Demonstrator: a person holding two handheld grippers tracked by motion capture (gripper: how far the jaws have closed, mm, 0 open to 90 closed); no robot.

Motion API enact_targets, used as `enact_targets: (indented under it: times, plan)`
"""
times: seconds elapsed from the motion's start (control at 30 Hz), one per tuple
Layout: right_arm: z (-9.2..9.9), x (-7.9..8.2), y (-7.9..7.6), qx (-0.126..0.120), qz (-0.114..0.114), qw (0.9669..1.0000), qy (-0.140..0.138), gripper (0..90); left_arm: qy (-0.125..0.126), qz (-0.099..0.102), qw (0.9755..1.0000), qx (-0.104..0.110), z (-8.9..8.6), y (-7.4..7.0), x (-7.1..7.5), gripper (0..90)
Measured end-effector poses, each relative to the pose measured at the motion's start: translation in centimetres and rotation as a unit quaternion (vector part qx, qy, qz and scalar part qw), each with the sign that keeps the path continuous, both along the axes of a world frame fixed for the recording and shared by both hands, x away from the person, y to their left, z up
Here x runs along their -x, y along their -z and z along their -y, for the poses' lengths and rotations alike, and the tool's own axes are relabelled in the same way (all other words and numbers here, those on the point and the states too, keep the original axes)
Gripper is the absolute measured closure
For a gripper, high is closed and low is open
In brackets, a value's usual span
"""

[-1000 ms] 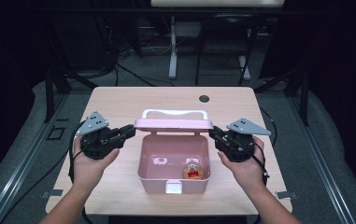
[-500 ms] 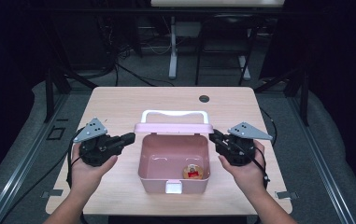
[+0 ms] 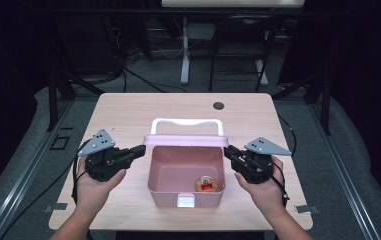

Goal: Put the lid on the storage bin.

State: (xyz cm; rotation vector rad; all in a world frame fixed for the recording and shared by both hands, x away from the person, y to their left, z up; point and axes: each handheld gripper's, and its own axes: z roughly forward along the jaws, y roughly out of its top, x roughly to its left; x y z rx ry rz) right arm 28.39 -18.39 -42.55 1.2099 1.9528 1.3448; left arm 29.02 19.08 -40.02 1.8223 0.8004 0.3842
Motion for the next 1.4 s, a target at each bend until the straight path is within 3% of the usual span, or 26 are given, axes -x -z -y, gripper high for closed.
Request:
enact_targets:
  times: [0.23, 0.6, 1.1, 1.4]
  plan:
    - [0.2, 0.4, 0.9, 0.008, -0.005, 1.0, 0.002, 78.6, 0.004, -0.001, 1.0, 0.004, 0.2, 0.3, 0.3, 89.3]
    - [1.9, 0.4, 2.1, -0.01, -0.015, 0.9996, 0.023, 74.4, 0.01, -0.002, 0.9999, 0.008, 0.5, 1.5, 0.9, 89.5]
    - [3.3, -0.6, 4.1, 0.005, -0.014, 0.9989, 0.044, 48.3, 0.013, -0.008, 0.9998, 0.01, 0.4, 2.5, 1.5, 89.4]
    - [4.0, -0.9, 5.9, 0.001, -0.016, 0.9983, 0.056, 41.9, 0.017, -0.013, 0.9997, 0.008, 0.4, 3.1, 1.7, 89.4]
